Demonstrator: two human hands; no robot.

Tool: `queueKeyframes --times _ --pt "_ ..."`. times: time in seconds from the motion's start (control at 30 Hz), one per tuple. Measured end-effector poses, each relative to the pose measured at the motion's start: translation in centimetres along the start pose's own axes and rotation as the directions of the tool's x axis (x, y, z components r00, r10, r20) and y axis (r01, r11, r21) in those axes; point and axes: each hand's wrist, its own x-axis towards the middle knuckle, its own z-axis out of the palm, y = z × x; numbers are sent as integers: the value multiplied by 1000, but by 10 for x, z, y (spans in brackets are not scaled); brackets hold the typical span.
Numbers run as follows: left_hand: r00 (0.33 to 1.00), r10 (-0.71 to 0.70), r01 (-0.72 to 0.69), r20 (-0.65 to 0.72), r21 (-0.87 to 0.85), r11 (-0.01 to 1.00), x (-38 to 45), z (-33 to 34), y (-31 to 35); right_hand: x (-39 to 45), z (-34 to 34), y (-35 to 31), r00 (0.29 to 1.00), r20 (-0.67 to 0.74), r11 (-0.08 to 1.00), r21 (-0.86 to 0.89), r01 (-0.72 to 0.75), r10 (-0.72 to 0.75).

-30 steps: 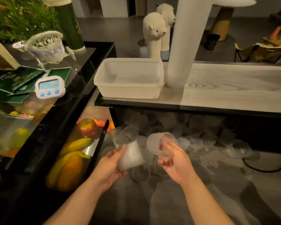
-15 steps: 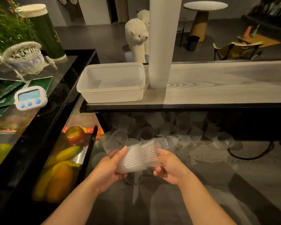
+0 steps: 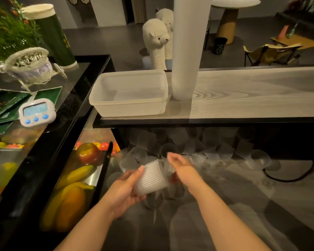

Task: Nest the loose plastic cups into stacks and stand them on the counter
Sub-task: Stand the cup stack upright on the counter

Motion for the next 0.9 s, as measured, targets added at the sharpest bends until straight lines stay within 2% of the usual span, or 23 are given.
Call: queueKeyframes --times 0.03,0.1,0.13,0.2,0.27,0.33,0.37,0.4,0.5,0.63,0.7,0.77,0.83,0.9 --pt "1000 -2 2 -21 -14 1000 1 -4 1 16 -5 -4 986 -167 999 -44 15 -22" --pt "999 -12 11 -43 -28 1000 3 -11 3 44 -18 -5 926 -362 935 -354 -28 -109" --pt "999 -13 12 -45 -32 999 3 -14 3 54 -25 -5 909 -393 868 -489 -81 -137" --pt "999 -12 10 -51 -36 999 2 -17 4 71 -36 -9 907 -409 785 -592 -184 -96" --pt "999 -13 11 -53 -41 999 1 -18 5 83 -43 -16 901 -433 859 -458 -230 11" --pt "998 -16 13 -59 -48 999 1 -18 6 87 -43 -22 898 -399 966 -99 -241 183" --pt "997 -18 15 -69 -50 999 1 -19 6 87 -42 -21 895 -380 972 81 -220 234" --pt "997 -19 15 -79 -52 999 2 -20 6 91 -43 -16 897 -371 968 157 -195 241" --pt "995 -8 2 -101 -57 998 3 -22 5 82 -44 -9 911 -389 985 147 -86 137" --pt "996 -3 -4 -91 -70 998 5 -18 1 34 -41 -14 882 -469 988 110 110 -46" --pt "997 -5 -1 -75 -78 997 5 -13 -2 5 -36 -11 906 -400 947 211 241 -142" --pt "998 -4 -1 -58 -72 997 5 -8 -3 -23 -27 -7 935 -272 912 277 302 -227" --pt "999 -6 3 -41 -69 998 6 0 -3 -42 -18 -2 936 -157 917 207 342 -314" --pt "999 -10 8 -40 -67 998 7 7 -3 -51 -11 3 936 -96 934 83 348 -340"
